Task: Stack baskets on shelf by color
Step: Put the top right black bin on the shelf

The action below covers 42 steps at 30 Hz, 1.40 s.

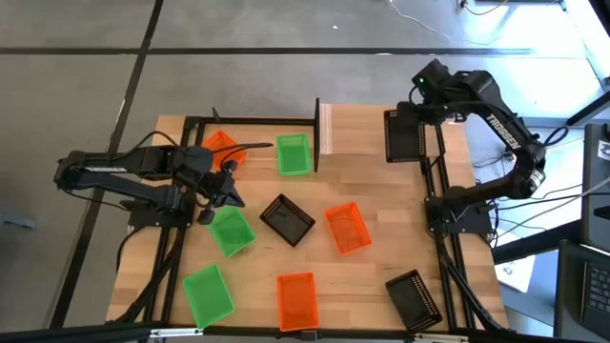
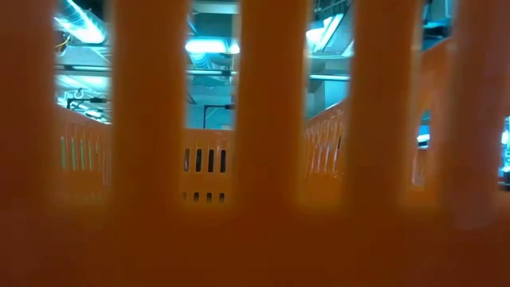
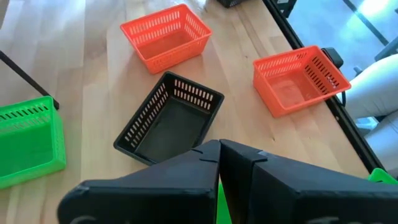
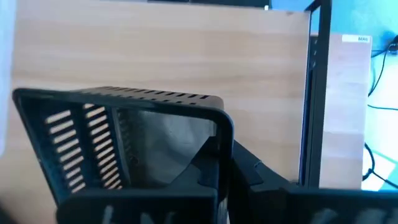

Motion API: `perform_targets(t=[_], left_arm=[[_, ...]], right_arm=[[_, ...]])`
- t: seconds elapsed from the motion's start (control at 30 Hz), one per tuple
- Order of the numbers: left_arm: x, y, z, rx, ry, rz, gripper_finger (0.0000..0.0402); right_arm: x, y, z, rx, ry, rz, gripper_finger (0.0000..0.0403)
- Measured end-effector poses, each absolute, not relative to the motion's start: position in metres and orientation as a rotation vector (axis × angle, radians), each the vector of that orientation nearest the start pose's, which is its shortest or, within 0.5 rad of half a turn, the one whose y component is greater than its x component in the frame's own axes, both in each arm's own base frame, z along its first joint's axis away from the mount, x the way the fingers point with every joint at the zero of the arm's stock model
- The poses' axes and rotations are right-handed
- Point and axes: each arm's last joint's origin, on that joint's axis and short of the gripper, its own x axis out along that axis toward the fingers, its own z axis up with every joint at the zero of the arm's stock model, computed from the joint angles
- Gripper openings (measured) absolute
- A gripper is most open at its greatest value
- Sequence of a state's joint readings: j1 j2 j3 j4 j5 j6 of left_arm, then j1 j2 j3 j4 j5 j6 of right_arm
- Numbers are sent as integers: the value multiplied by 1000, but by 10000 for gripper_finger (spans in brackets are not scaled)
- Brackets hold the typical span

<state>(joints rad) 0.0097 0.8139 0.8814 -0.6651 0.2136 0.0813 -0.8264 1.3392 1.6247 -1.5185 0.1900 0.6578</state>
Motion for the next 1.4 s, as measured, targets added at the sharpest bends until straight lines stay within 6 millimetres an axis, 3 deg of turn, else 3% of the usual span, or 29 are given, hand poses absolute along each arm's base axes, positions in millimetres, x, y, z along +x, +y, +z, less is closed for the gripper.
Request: perform_targets(t=[0.27, 0.43, 0.97, 1.23, 1.4], left_arm=[[159, -4, 318, 21, 588, -195, 0], [159, -4, 318, 22, 588, -195, 0], [159, -4, 318, 22, 588, -194, 0], [159, -4, 318, 21, 588, -193, 0], [159, -4, 318, 21, 588, -193, 0]], right_arm=[[134, -190, 358, 880, 874, -1345, 0], [130, -198, 343, 893, 873, -1343, 0], [131, -199, 343, 877, 863, -1338, 55], [132, -201, 345, 864, 838, -1351, 61], [137, -192, 367, 740, 790, -1347, 61]])
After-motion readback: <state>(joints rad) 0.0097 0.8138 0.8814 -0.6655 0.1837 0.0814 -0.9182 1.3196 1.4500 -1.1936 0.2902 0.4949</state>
